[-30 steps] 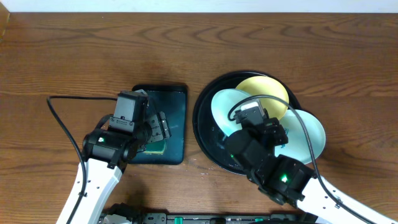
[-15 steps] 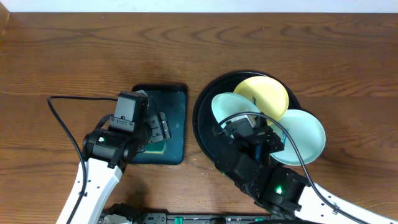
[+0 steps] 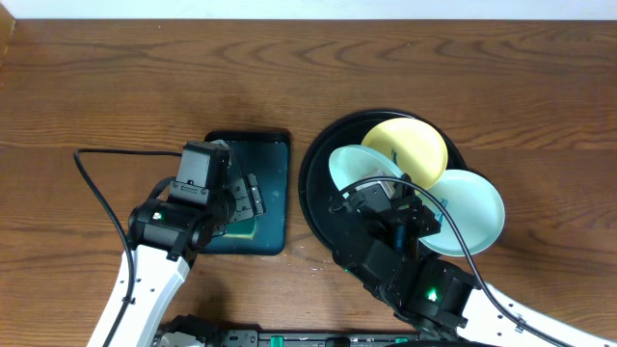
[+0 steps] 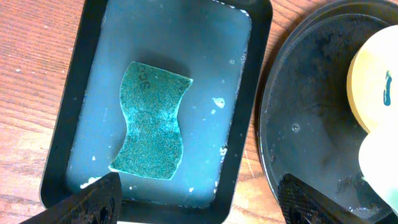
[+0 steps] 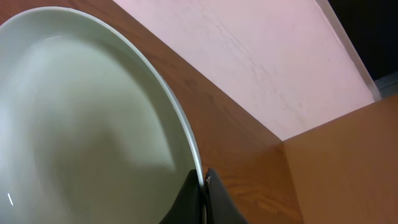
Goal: Clean dirty plates on tray and stack at the side
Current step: 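Lift the pale blue plate with the right gripper, set it right of tray, then grasp the yellow plate rim with the right gripper and pull it toward center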
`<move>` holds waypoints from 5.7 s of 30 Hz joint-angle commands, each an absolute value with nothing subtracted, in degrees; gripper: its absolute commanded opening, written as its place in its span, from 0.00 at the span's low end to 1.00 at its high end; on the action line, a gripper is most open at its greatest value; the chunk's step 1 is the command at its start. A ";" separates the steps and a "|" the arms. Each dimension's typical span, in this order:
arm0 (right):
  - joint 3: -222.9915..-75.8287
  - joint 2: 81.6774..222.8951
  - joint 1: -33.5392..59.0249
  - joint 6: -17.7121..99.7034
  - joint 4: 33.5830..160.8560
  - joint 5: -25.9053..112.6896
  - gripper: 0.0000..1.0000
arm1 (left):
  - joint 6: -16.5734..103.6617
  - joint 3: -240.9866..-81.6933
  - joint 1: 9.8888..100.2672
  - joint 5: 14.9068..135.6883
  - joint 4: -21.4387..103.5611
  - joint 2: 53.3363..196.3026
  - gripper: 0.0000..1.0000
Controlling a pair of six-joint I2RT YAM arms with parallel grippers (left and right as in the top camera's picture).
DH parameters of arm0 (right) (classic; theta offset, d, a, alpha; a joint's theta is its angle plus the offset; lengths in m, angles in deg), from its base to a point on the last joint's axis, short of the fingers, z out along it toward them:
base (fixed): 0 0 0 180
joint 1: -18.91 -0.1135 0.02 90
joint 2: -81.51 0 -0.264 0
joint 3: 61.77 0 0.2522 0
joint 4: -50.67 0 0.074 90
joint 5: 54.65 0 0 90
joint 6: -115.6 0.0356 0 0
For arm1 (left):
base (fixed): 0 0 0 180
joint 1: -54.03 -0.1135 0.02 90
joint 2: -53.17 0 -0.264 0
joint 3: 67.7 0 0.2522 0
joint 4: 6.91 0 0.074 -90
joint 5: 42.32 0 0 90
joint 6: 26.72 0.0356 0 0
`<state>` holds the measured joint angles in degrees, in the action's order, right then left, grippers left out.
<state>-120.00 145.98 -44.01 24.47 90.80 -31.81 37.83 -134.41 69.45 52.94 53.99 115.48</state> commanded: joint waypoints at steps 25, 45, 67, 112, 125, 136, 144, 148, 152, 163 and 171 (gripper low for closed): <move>-121.33 145.50 -44.56 16.30 91.02 -31.30 0.01 | 38.18 -135.42 69.14 53.05 54.16 115.61 0.81; -121.33 145.46 -31.27 50.28 100.07 -2.61 0.01 | 38.18 -135.42 69.14 53.05 54.16 115.61 0.81; -121.95 149.59 56.66 49.61 96.86 57.87 0.01 | 38.18 -135.42 69.14 53.05 54.16 115.61 0.81; -121.05 151.55 18.46 40.95 100.44 47.05 0.45 | 38.18 -135.42 69.14 53.05 54.16 115.61 0.81; -121.05 170.72 13.54 47.86 83.26 38.35 0.26 | 38.18 -135.42 69.14 53.05 54.16 115.61 0.81; -120.53 172.49 13.54 47.86 82.56 38.68 0.01 | 38.18 -135.42 69.14 53.05 54.16 115.61 0.81; -120.59 165.61 12.71 39.68 83.66 44.91 0.01 | 38.18 -135.42 69.14 53.05 54.16 115.61 0.81; -120.59 161.26 10.02 36.65 87.72 45.35 0.01 | 38.18 -135.42 69.14 53.05 54.16 115.61 0.81; -120.44 161.30 5.72 36.71 91.53 45.24 0.01 | 38.18 -135.42 69.14 53.05 54.16 115.61 0.81; -118.91 164.52 -6.17 65.89 91.35 33.87 0.29 | 38.18 -135.42 69.14 53.05 54.16 115.61 0.81; -121.36 163.86 -4.95 40.12 87.72 31.69 0.33 | 37.74 -135.42 69.14 54.60 55.39 115.61 0.81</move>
<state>-119.15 164.47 -6.11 53.39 88.23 33.90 37.83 -134.43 69.45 53.44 54.30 115.54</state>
